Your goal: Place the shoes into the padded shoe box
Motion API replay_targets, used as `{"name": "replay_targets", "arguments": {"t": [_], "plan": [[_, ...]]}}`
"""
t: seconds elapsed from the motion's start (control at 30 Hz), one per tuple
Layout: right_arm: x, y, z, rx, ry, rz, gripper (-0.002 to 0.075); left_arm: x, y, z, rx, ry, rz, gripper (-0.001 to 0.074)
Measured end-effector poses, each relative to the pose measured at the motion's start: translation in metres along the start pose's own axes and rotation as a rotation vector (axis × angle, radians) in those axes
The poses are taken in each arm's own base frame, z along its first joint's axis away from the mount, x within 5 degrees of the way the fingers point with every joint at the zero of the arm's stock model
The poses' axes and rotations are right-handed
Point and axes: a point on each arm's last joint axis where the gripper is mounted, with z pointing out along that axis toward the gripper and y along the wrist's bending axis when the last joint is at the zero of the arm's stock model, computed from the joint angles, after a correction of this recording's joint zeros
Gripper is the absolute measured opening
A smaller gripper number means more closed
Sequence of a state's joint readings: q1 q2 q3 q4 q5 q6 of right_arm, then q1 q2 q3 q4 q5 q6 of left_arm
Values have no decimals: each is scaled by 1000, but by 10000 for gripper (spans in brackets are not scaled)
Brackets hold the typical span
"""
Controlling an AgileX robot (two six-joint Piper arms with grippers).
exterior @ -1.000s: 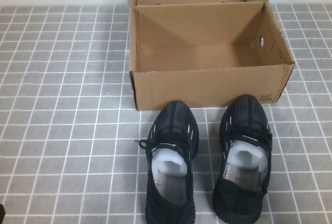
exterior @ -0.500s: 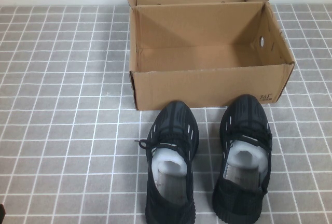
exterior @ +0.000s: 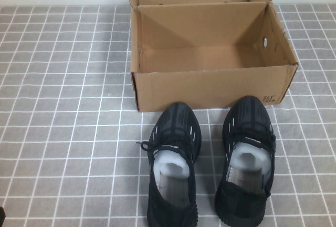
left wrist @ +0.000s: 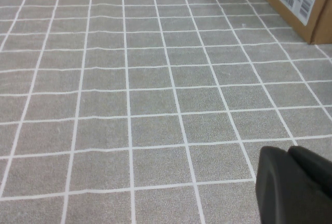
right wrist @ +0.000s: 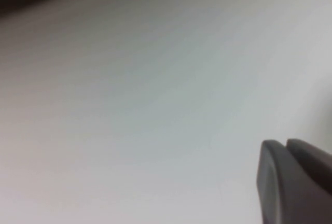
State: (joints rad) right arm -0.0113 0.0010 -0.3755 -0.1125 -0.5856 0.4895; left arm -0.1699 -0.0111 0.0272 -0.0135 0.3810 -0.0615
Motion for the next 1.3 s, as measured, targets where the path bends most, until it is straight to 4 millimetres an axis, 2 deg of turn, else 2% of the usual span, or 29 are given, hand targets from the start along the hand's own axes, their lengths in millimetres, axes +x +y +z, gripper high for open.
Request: {"name": "replay_targets", "arguments": {"t": [0.1, 0.23, 0.37, 0.5, 0.6, 0.67, 0.8, 1.03, 1.2, 1.3], "plan": [[-18, 8, 27, 43, 114, -15, -7, 0, 0, 0, 0, 0, 0, -4], [-25, 5, 68, 212, 374, -29, -7, 0, 0, 0, 0, 0, 0, -4], [-6, -11, 97, 414, 676, -28, -7, 0, 0, 0, 0, 0, 0, -4], [12, -21, 115, 416, 786, -147, -7, 0, 0, 0, 0, 0, 0, -4], [28, -22, 122, 420, 796, 20, -7, 0, 0, 0, 0, 0, 0, -4], [42, -22, 124, 422, 862, 125, -7, 0, 0, 0, 0, 0, 0, -4], [70, -17, 125, 223, 1074, 33, -7, 0, 0, 0, 0, 0, 0, -4], [122, 5, 124, -283, 1417, 137, -2, 0, 0, 0, 0, 0, 0, -4], [151, 9, 122, -384, 1564, 142, 1, 0, 0, 0, 0, 0, 0, -4], [169, 14, 115, -424, 1657, 100, 36, 0, 0, 0, 0, 0, 0, -4]]}}
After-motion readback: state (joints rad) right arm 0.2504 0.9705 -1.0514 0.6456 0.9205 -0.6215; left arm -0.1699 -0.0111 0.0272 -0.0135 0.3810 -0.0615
